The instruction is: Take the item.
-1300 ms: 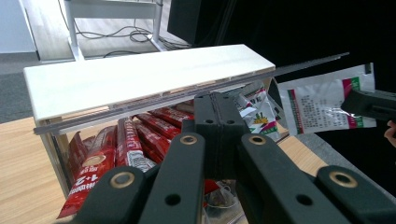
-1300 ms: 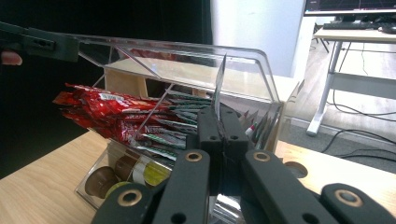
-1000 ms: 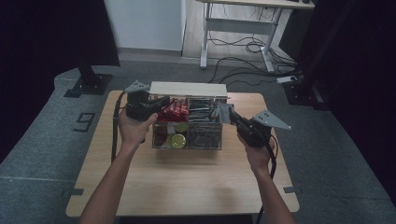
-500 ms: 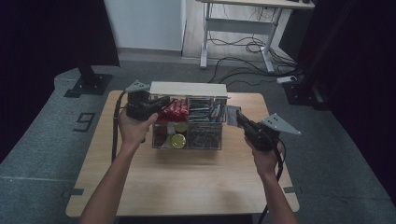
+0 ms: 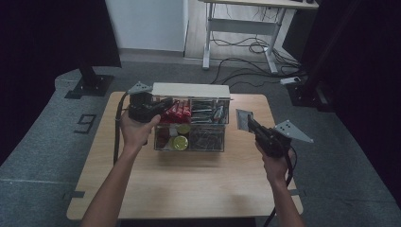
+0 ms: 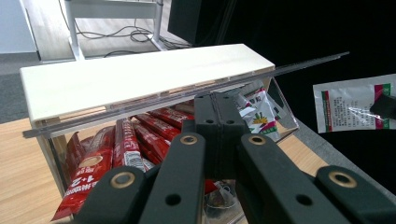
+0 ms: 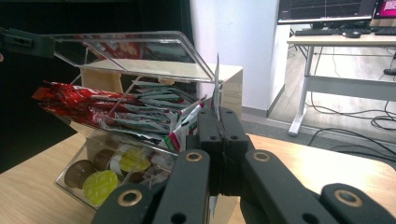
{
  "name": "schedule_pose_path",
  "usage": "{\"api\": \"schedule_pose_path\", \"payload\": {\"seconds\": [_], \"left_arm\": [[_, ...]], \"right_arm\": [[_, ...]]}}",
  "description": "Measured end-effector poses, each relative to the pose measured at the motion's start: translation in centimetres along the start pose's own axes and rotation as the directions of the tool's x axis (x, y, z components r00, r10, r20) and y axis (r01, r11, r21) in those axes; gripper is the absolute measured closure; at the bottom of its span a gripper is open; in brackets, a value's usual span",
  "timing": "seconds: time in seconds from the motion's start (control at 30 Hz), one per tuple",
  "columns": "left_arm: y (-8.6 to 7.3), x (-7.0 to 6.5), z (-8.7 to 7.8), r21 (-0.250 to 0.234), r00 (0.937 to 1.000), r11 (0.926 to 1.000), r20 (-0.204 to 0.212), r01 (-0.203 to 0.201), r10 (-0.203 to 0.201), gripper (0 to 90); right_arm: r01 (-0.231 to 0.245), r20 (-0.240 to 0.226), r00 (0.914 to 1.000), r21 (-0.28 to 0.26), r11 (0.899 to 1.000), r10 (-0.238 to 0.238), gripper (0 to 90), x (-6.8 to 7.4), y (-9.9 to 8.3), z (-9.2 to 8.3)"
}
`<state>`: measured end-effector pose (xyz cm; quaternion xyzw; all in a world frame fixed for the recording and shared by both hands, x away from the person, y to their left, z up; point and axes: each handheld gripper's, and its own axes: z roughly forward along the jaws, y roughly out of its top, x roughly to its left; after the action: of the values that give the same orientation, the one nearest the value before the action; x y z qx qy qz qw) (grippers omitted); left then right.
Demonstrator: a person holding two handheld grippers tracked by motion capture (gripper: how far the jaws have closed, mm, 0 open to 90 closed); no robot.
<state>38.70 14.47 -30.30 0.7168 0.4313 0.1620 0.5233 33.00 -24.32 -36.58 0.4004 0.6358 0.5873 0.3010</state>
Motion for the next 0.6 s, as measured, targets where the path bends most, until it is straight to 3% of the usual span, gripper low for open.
{"api": "schedule_pose_path", "payload": {"seconds": [0.6], "left_arm": [[0.0, 0.0, 0.0, -0.002, 1.0, 1.0, -0.002, 0.0, 0.0, 90.0]], "right_arm": [[-0.026, 0.015, 0.9996, 0.021, 0.999, 0.026, 89.2, -1.1, -1.2, 0.0]]}}
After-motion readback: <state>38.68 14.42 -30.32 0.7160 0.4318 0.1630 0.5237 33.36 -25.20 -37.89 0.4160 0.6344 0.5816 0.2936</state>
